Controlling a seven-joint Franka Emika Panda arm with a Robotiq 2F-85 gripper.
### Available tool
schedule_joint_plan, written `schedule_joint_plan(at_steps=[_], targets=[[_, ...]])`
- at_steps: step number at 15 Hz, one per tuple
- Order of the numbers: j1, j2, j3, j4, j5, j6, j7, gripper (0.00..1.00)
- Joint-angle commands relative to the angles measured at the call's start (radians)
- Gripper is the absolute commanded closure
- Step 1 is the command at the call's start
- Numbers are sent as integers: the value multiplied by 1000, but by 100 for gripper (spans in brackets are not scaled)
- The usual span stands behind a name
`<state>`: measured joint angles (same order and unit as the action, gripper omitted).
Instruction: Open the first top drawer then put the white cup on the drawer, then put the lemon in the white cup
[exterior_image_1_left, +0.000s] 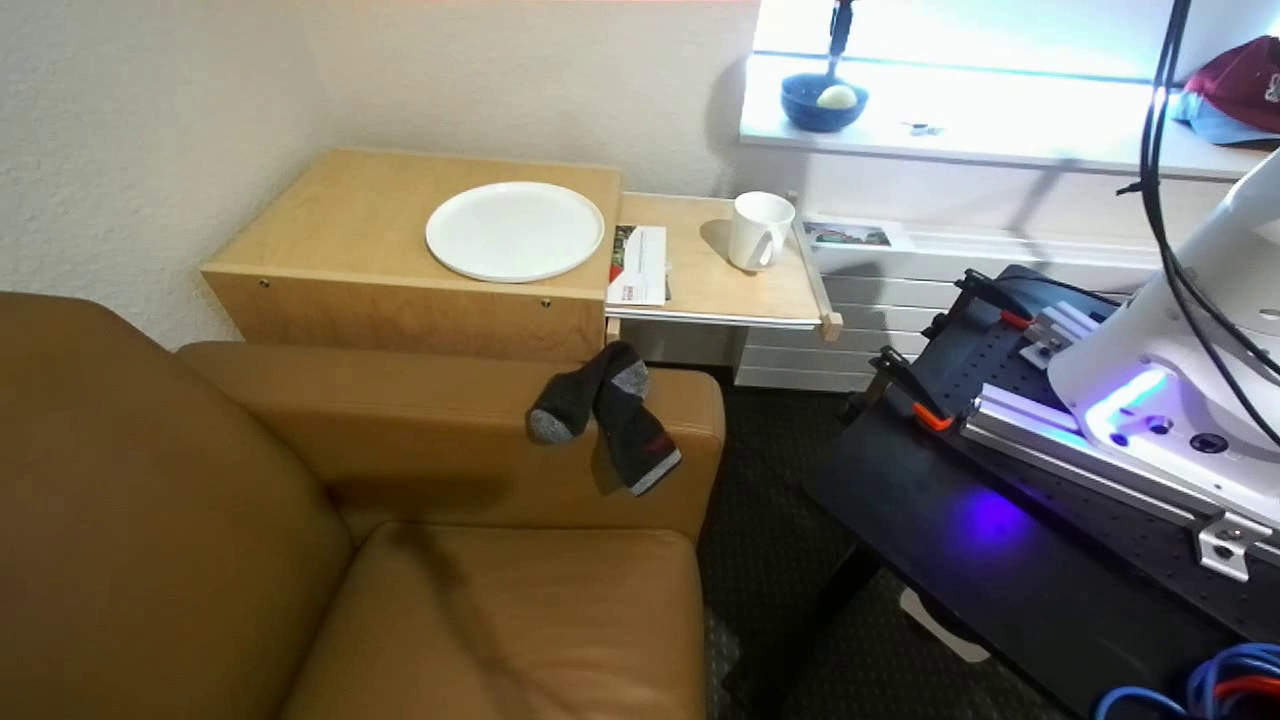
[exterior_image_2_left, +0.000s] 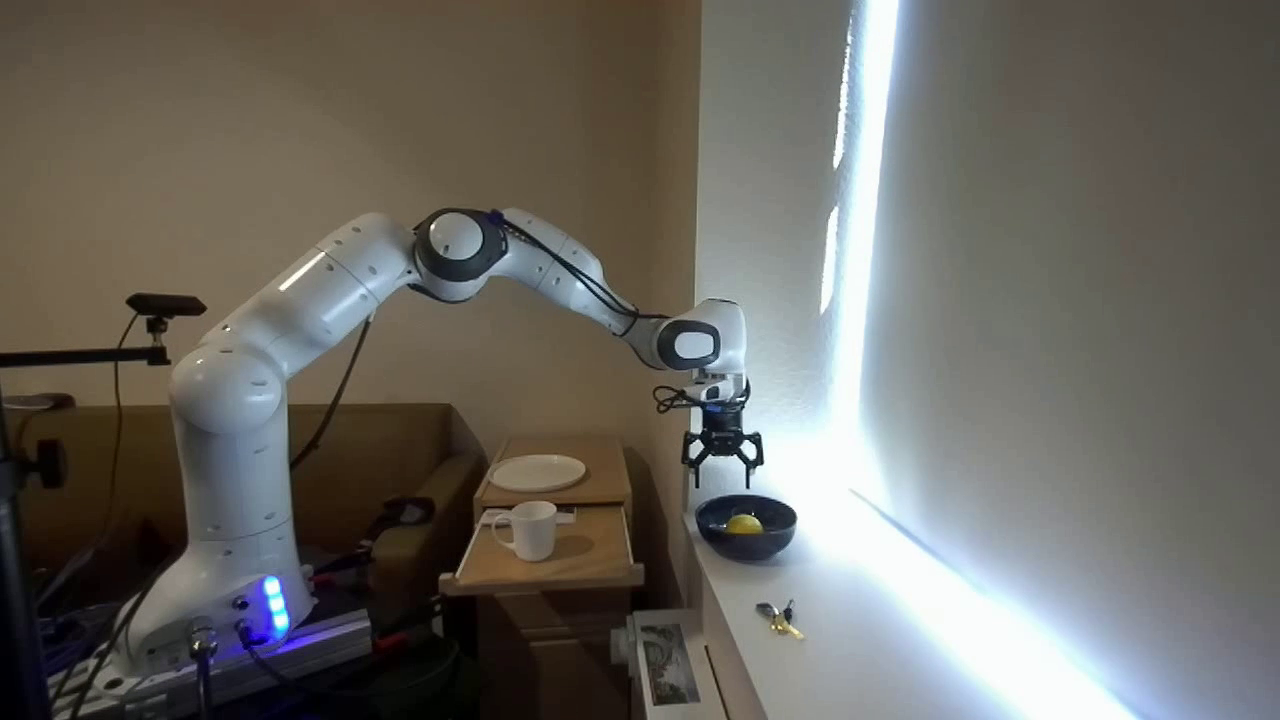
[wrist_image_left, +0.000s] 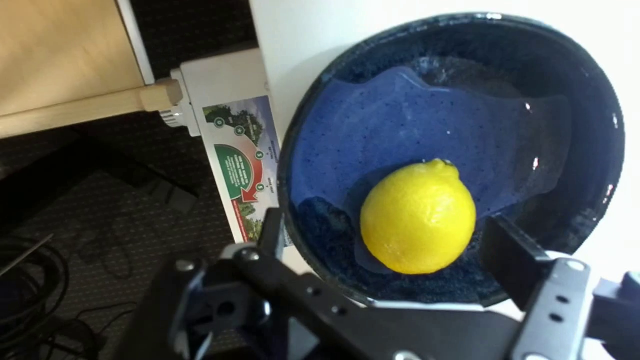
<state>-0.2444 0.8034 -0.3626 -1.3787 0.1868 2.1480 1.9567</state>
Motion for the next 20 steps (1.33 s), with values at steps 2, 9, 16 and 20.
schedule_joint_plan(at_steps=[2, 9, 16, 20], targets=[[-39, 92, -8, 101, -45, -35, 134, 0], [-50, 114, 14, 93, -48, -4, 134, 0], [-54, 161, 4, 109, -44, 66, 247, 0], [-45, 190, -3, 122, -65, 96, 304, 0]])
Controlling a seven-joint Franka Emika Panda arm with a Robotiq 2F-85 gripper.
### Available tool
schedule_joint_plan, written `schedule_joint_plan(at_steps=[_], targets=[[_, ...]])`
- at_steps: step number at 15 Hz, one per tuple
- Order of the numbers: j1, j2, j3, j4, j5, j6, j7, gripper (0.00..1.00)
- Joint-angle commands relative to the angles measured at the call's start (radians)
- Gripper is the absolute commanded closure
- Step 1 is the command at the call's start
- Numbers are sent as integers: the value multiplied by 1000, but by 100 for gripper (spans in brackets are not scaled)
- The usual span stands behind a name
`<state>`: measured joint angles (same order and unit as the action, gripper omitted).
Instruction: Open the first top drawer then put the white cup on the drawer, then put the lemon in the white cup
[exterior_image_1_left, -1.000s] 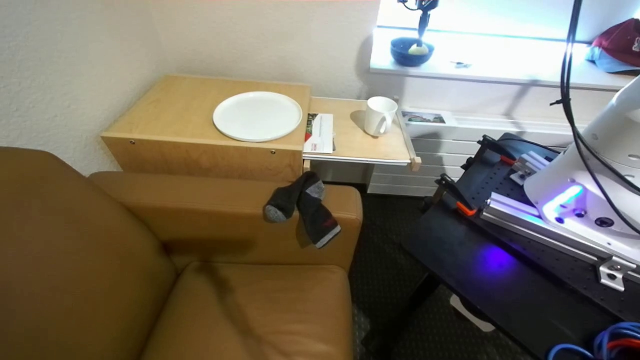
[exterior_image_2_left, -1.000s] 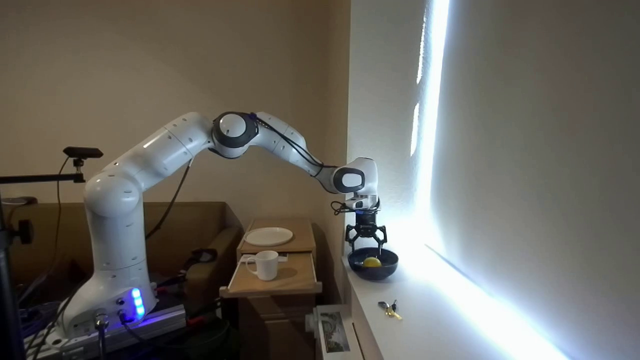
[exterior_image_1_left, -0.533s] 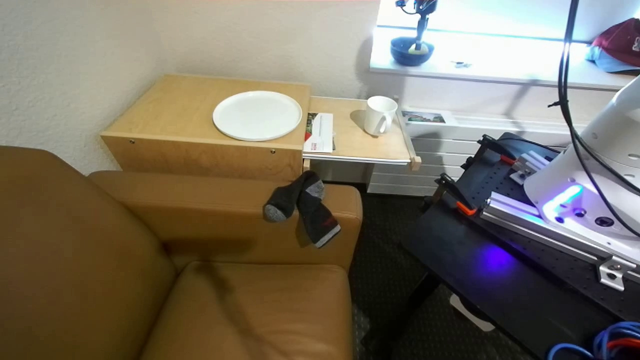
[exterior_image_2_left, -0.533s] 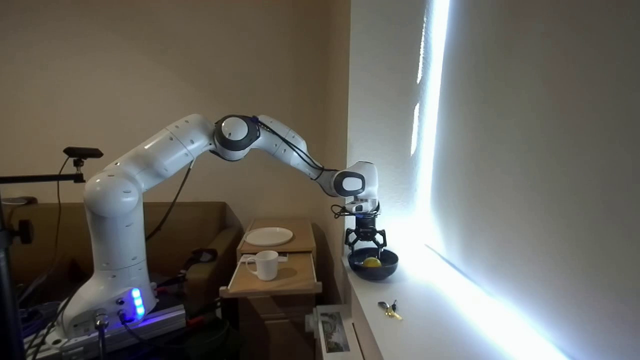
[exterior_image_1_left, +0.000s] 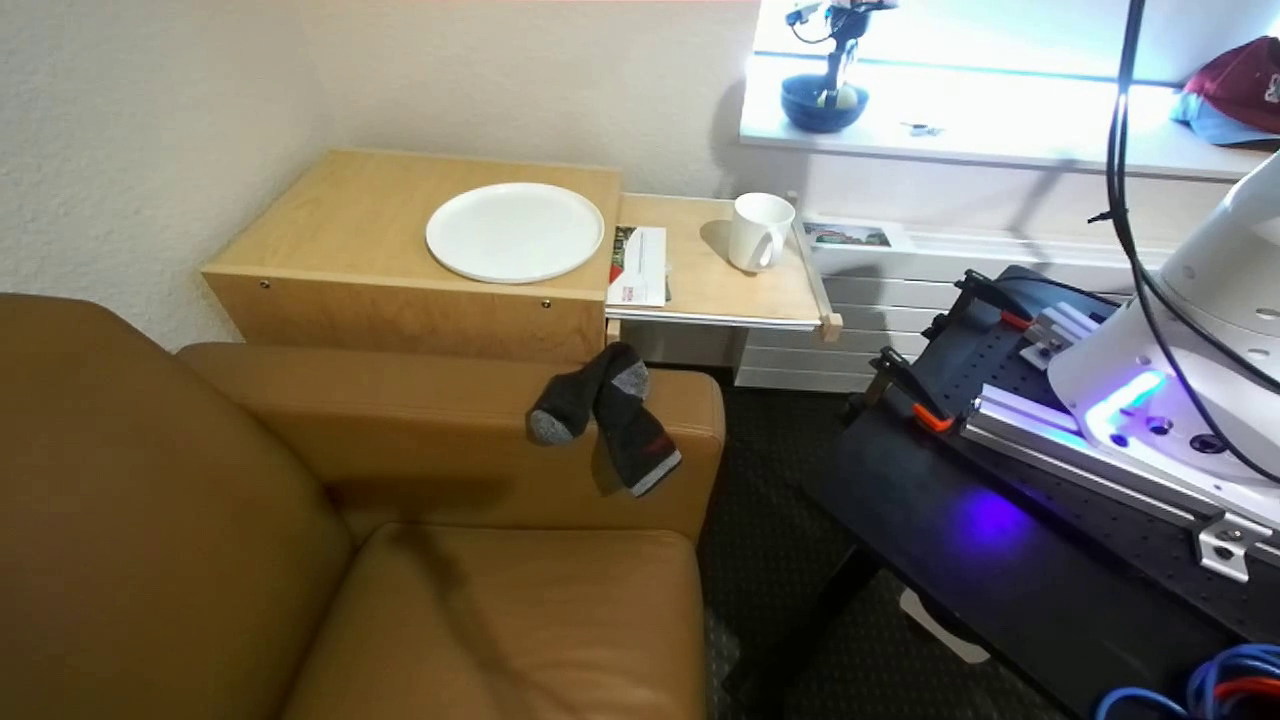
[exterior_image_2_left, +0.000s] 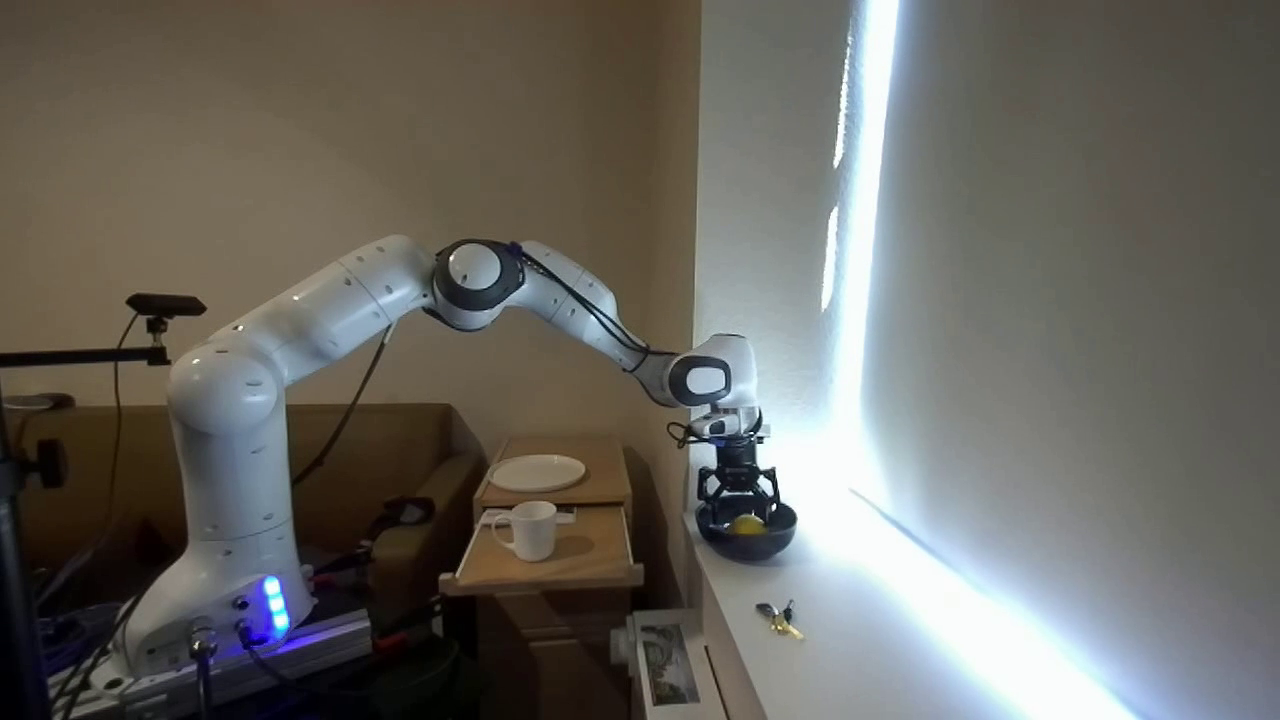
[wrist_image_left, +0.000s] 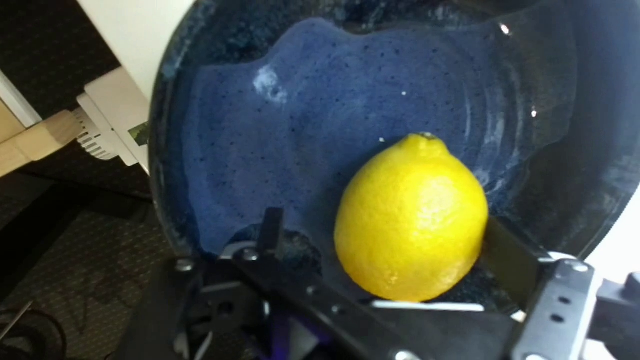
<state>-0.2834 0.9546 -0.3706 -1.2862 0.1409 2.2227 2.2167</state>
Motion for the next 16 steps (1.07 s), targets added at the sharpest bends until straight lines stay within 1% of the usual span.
schedule_joint_plan(at_steps=[1, 4, 5, 6, 10, 12, 13, 14, 16], targets=[[-6, 45, 6, 33, -24, 27, 54, 0], [-7, 64, 11, 45, -36, 38, 75, 0], [-7, 70, 13, 46, -36, 40, 75, 16], [-5, 76, 12, 47, -38, 44, 77, 26], [-3, 88, 11, 58, -40, 44, 81, 53], [7, 84, -1, 48, -27, 49, 77, 55], [-4, 85, 10, 58, -41, 42, 82, 55], [5, 80, -2, 48, -27, 45, 77, 55], [-15, 51, 20, 37, -7, 41, 34, 55]])
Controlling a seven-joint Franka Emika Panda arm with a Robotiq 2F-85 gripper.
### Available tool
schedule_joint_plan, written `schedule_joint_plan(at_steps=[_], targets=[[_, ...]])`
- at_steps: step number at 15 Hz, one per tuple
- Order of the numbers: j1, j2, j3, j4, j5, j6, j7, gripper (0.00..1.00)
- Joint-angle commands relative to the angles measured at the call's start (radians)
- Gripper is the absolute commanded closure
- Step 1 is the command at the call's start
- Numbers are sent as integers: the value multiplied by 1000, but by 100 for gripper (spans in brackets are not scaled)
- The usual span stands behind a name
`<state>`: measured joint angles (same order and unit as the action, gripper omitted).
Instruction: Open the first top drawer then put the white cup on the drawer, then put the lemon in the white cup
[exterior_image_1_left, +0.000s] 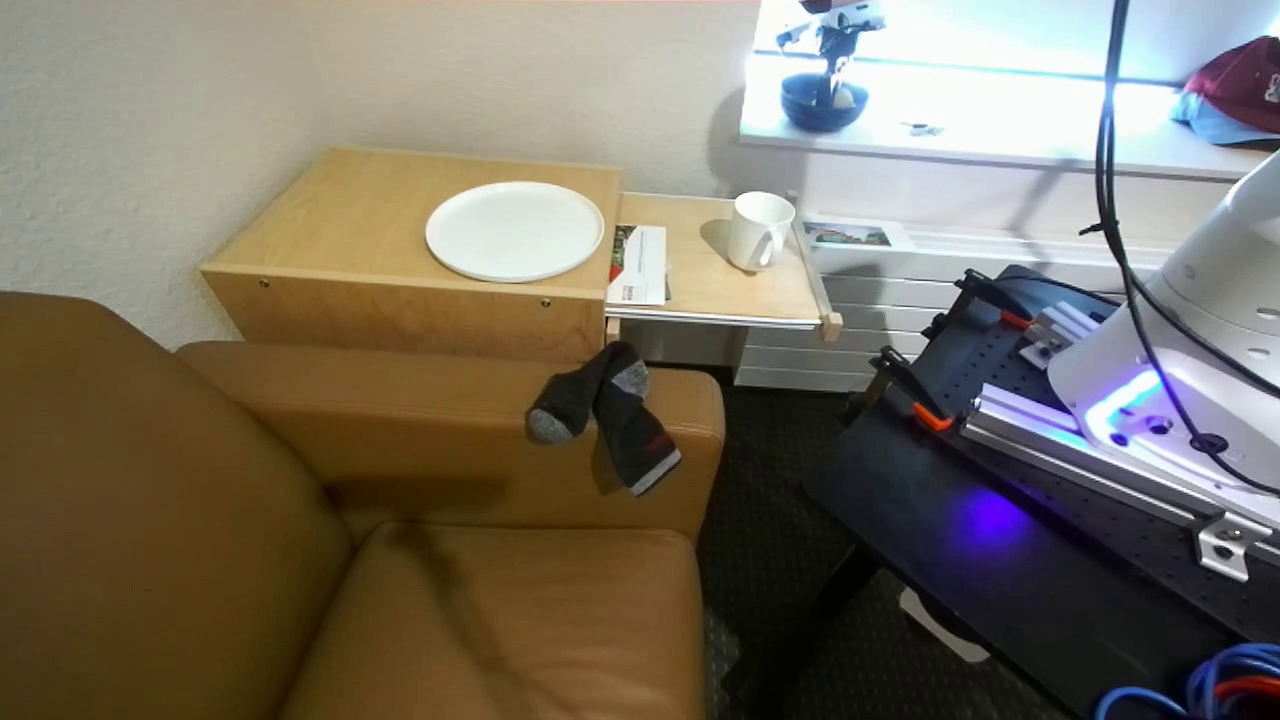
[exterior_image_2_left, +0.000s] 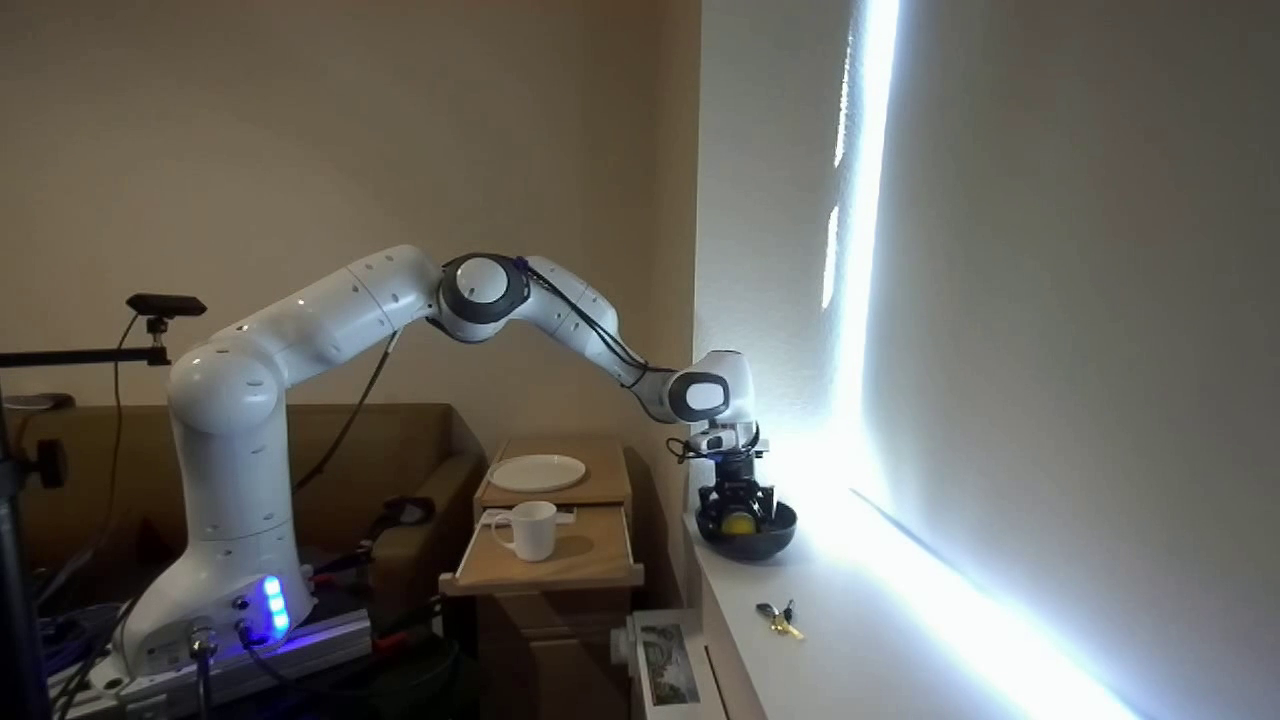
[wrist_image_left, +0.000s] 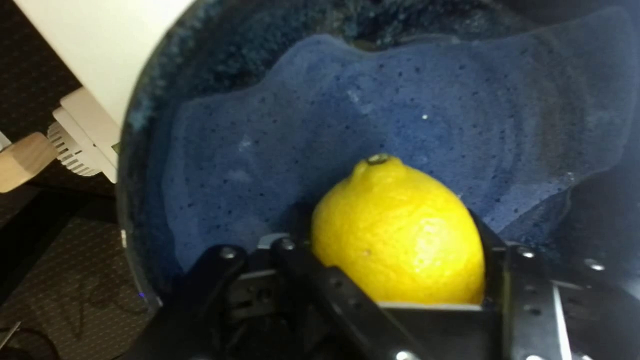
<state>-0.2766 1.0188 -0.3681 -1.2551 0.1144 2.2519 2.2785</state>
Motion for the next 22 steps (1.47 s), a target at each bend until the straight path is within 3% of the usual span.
schedule_joint_plan(at_steps=[1, 6, 12, 17, 22], targets=[[-27, -35, 17, -4, 21, 17, -45, 55], [-95, -167, 73, -54, 90, 44, -289, 55], [-160, -438, 107, -185, 98, -79, -703, 55], [-143, -695, 76, -416, 34, -155, -991, 55], [-103, -880, 59, -678, 16, -133, -1257, 55]])
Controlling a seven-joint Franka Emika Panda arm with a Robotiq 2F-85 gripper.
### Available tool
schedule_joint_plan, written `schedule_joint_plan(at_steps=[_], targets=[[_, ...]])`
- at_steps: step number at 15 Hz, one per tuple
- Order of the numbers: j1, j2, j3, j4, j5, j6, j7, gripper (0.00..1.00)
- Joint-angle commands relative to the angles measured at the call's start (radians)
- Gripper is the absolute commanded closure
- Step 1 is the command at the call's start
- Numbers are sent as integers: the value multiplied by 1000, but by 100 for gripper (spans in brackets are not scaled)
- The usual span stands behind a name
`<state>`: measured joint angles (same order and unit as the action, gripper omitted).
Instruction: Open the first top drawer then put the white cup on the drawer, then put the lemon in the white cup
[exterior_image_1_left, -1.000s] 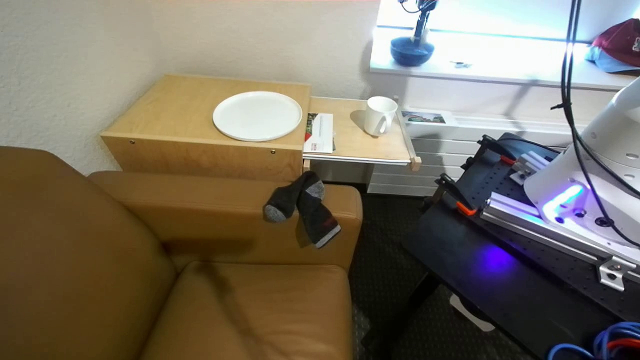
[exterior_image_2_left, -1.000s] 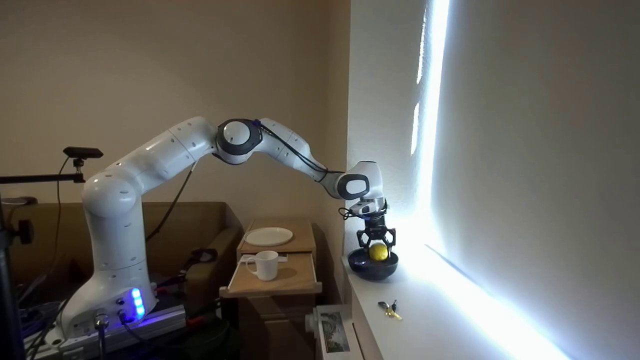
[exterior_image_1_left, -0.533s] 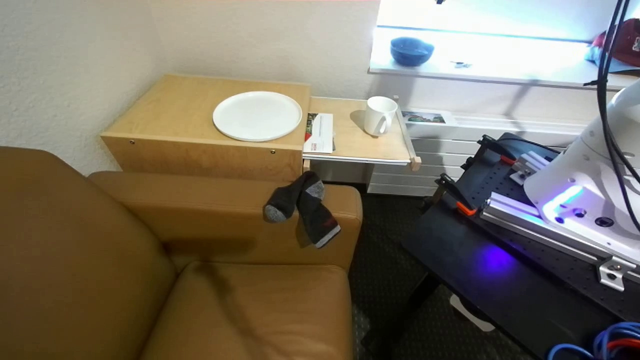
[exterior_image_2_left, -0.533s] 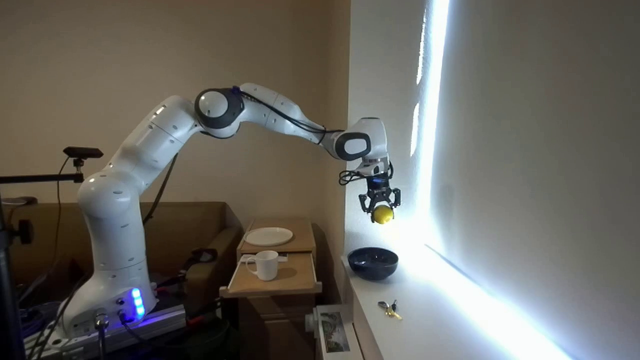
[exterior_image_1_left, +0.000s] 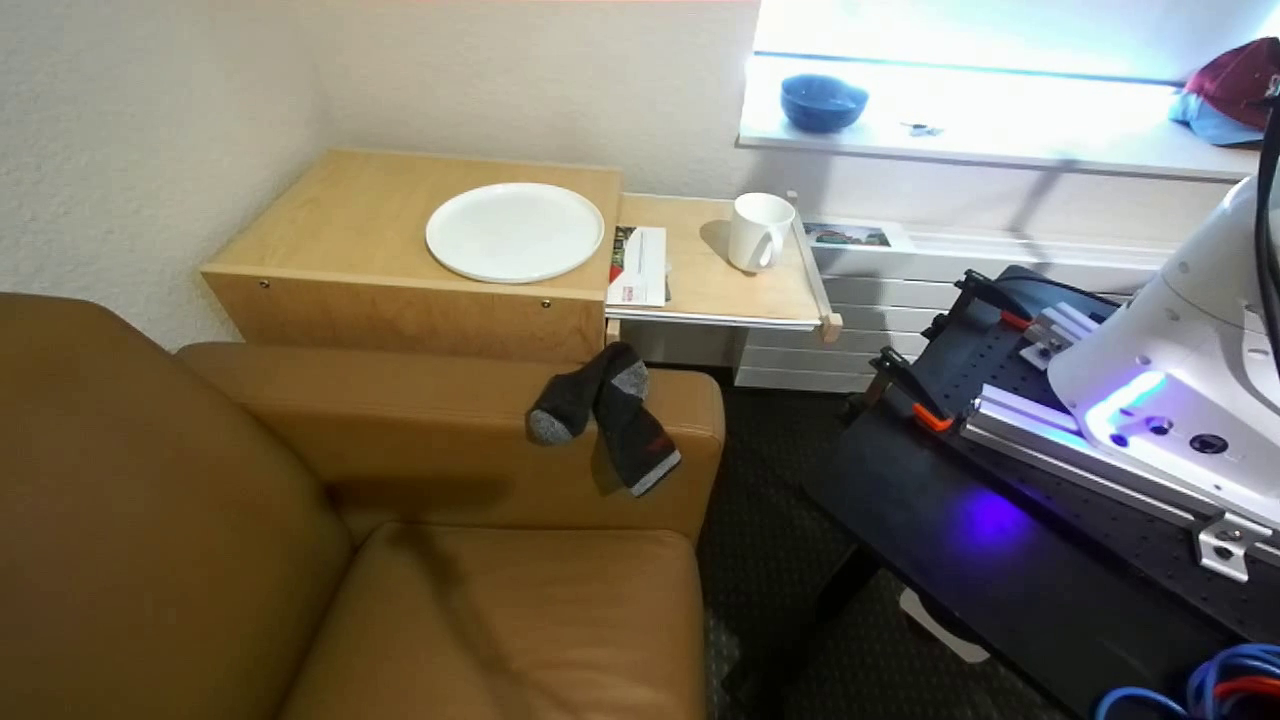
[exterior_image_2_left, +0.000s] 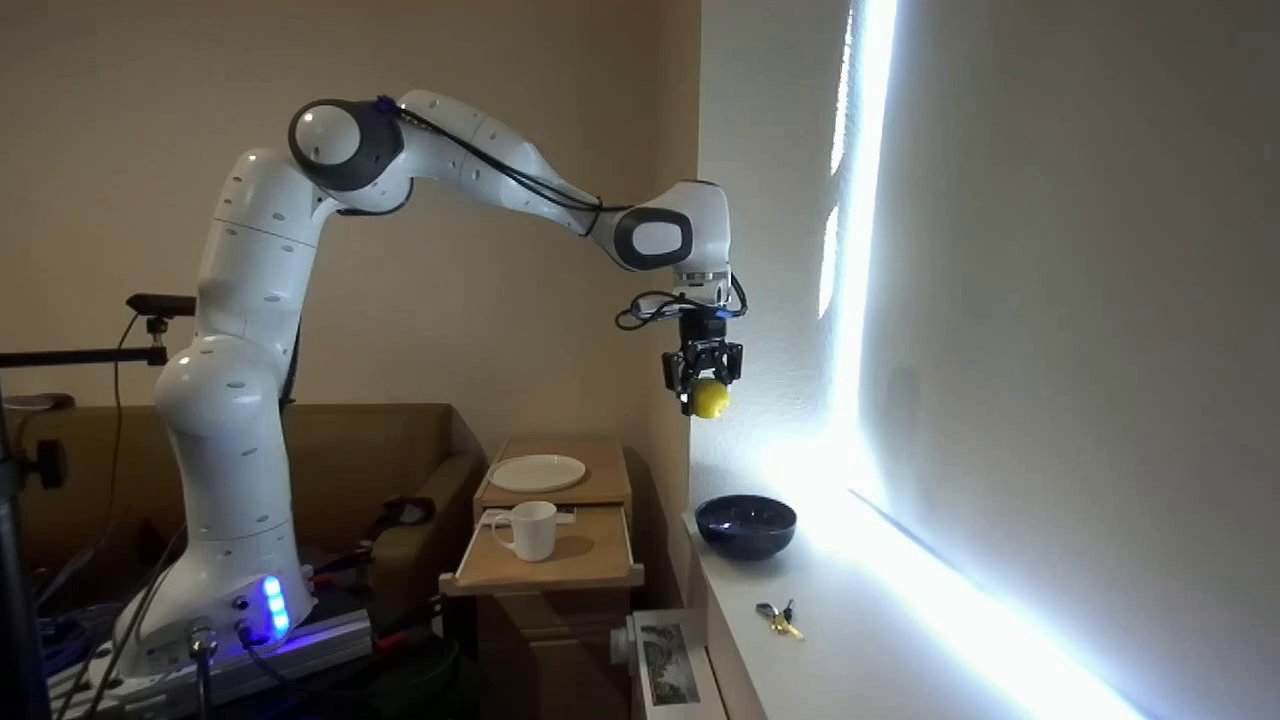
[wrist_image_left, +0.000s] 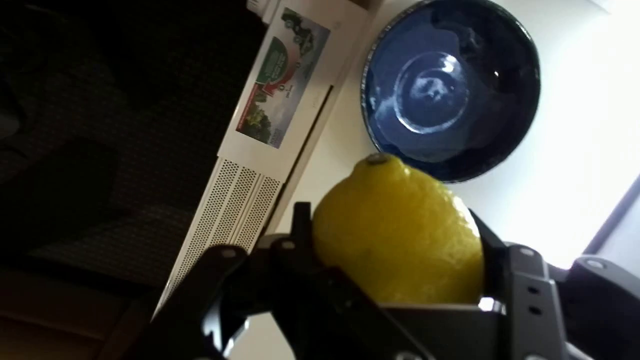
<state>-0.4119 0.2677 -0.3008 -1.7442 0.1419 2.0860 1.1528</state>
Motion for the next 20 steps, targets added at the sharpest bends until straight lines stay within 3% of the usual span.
schedule_joint_plan(at_steps=[1, 7, 9, 10, 11, 14, 15, 20], targets=[[42, -161, -5, -244, -5, 41, -179, 55], [159, -326, 59, -590, 46, 124, -364, 55], [168, -314, 61, -610, 151, 94, -415, 55], [172, -275, 61, -548, 86, 80, -352, 55], [179, -280, 65, -566, 94, 80, -354, 30], [179, -278, 61, -558, 92, 80, -351, 30], [178, -278, 61, -557, 92, 80, -351, 55], [260, -326, 143, -582, 226, 47, -511, 55]])
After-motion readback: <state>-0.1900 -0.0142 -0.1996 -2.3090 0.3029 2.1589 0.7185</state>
